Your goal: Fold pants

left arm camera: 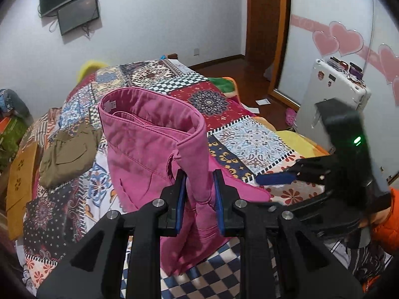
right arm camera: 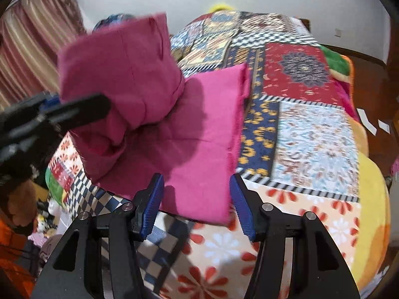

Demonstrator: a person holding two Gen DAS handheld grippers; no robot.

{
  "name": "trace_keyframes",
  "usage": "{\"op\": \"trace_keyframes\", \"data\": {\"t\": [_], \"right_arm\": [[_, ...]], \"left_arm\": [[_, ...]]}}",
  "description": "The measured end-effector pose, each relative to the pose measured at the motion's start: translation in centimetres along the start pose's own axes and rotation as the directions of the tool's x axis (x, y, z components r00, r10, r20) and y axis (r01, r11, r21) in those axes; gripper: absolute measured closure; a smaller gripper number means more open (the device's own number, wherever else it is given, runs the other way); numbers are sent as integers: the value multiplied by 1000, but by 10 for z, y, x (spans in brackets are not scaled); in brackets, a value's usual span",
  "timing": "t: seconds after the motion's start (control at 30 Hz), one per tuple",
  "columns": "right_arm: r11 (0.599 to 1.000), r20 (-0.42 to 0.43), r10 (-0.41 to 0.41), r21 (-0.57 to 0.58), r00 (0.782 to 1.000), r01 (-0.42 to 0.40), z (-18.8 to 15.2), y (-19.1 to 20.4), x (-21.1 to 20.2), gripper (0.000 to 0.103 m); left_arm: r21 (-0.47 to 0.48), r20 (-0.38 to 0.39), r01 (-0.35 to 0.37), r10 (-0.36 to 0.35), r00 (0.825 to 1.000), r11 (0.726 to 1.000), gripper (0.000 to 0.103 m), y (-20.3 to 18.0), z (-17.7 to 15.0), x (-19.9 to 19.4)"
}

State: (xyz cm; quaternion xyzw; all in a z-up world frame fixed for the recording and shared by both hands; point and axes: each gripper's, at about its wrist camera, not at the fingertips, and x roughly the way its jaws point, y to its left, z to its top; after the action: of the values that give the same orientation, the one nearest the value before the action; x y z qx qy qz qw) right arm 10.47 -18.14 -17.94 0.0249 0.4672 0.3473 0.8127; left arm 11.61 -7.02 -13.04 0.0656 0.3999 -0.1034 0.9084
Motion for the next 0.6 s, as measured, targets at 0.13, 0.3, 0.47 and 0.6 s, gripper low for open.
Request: {"op": "trace_keyframes", "data": {"t": [0.13, 0.3, 0.47, 0.6], "right_arm": [[998, 36, -32, 51, 999, 30, -4, -15, -18, 51], [991, 74, -68, 122, 995, 59, -8, -35, -37, 51], [985, 110, -87, 157, 990, 69, -9, -42, -52, 51], [984, 132, -92, 163, 987, 69, -8, -44, -59, 51]], "left_arm": [[8, -26, 22, -22, 999, 1000, 82, -6, 2, 11], [29, -75, 49, -47, 996, 998, 82, -17, 3, 28], [32, -134, 90, -85, 987, 995, 81, -25, 1, 44], [18, -160, 115, -111, 981, 993, 74, -27, -2, 52]]}}
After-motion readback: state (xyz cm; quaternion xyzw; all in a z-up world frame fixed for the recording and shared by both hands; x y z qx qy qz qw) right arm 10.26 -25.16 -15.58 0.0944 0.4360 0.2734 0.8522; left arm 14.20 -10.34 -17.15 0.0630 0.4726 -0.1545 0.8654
